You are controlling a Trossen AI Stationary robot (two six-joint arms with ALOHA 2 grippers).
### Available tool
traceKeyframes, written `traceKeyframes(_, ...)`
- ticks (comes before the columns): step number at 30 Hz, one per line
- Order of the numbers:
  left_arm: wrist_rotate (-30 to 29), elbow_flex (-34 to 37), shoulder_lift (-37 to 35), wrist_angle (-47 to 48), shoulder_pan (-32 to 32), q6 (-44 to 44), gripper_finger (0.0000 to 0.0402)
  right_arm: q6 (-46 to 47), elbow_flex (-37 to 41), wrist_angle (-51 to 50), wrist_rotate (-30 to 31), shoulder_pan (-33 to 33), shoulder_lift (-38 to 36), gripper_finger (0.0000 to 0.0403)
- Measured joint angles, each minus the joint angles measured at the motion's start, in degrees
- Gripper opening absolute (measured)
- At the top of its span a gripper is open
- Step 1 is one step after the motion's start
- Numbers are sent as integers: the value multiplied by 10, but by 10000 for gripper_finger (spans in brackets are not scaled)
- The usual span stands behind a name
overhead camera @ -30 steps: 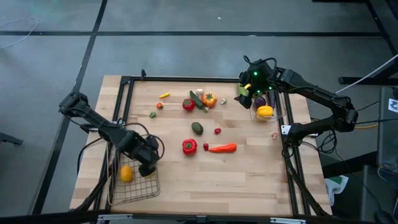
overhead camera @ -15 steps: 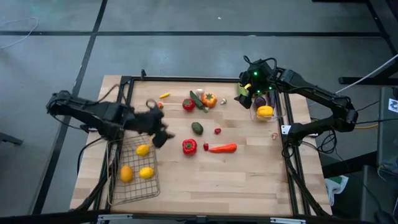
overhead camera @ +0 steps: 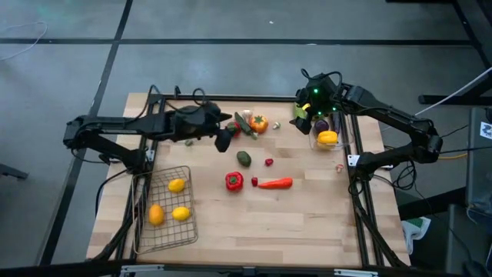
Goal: Sort produce into baskets
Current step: Put the right green mushroom into the transparent bin
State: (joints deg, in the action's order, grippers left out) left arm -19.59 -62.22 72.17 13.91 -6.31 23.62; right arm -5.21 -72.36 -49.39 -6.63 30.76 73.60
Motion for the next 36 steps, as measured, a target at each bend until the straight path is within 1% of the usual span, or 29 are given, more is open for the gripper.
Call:
traceKeyframes(2,0,0,16,0,-5,-28,323,0,0,0,0,0,0,372)
traceKeyframes(10,2,0,84,0,2,-79,323,-12,0,9,0,0,0,372)
traceKeyframes(17,2,0,120,1,10,-77,323,-9,0,72,-4,0,0,372)
traceKeyframes(24,2,0,132,-1,11,-72,323,-14,0,146,-1,0,5,372)
traceKeyframes(30,1,0,133,0,11,-72,323,-26,0,206,45,0,29,372)
traceKeyframes(36,1,0,133,0,11,-72,323,-37,0,212,98,1,73,372)
